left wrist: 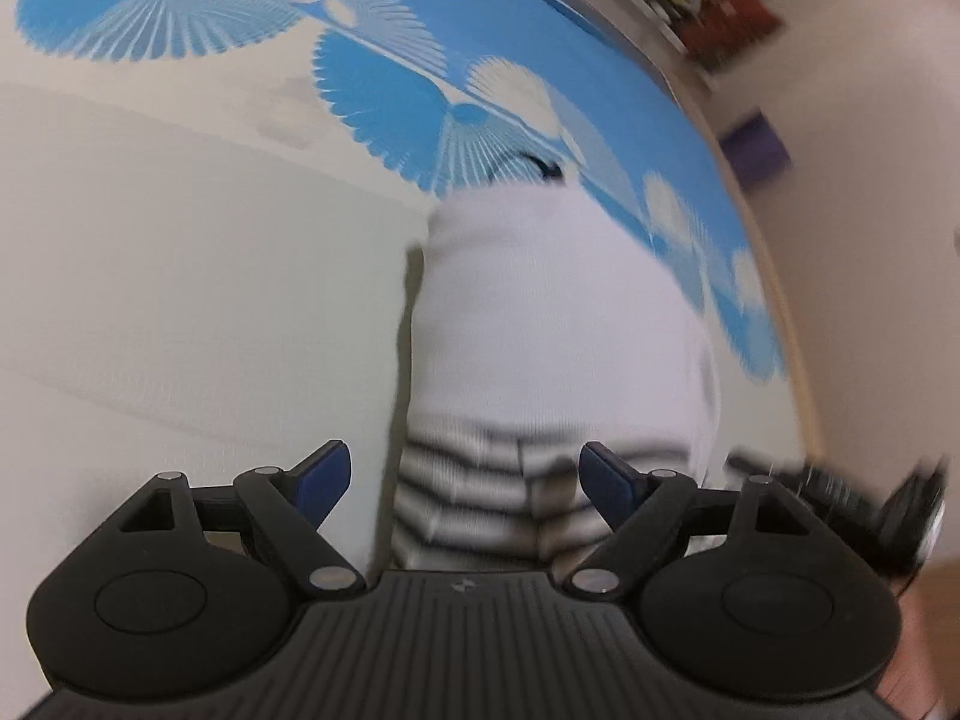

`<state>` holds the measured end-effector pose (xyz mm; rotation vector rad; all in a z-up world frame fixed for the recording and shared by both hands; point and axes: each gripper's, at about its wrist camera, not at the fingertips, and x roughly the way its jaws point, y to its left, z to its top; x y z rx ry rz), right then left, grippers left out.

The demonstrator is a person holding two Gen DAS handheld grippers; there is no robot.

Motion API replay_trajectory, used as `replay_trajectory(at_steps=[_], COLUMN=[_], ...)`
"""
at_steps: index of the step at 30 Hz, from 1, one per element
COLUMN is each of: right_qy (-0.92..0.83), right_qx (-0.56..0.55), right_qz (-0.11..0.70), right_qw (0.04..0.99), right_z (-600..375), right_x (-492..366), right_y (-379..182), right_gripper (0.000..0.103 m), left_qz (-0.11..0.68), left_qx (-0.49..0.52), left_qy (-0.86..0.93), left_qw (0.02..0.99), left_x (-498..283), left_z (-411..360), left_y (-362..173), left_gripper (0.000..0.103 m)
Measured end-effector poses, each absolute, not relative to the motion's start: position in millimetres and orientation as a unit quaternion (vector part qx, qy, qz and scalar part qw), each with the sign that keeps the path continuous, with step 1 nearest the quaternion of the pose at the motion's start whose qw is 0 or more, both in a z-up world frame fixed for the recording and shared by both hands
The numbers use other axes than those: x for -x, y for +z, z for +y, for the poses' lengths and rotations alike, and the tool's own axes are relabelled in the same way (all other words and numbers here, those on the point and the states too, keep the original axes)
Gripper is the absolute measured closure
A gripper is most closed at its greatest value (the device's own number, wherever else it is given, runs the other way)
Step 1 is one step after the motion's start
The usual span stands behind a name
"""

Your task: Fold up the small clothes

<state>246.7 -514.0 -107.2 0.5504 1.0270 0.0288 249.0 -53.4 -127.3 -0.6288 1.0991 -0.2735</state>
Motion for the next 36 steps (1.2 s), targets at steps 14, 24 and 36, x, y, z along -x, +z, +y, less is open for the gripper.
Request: replay_trajectory(at_steps=[14, 24, 36], right_qy=[0.06, 0.074, 0.157], right_qx=[-0.376, -0.396, -0.453], right_qz=[0.529, 0.509, 0.456], right_qw=[0.759, 0.761, 0.749], right_z=[-492.7, -486.8, -375.0], right_x=[-259.7, -253.9, -292.1], right_y=[-141.4, -129.1, -90.6], right_gripper=[0.028, 0.095, 0.096], left_qz=[0.513, 0.496, 0.474], left_qx=[0.436, 0.374, 0.295], left_qy=[-0.144, -0.178, -0.157], left_qw=[0.725, 0.763, 0.815], left_x=[-271.9, -270.0, -294.8], left_z=[-64.8, -72.1, 54.2], left_y=[-185.2, -129.5, -30.9], left_gripper=[0.008, 0.061, 0.058])
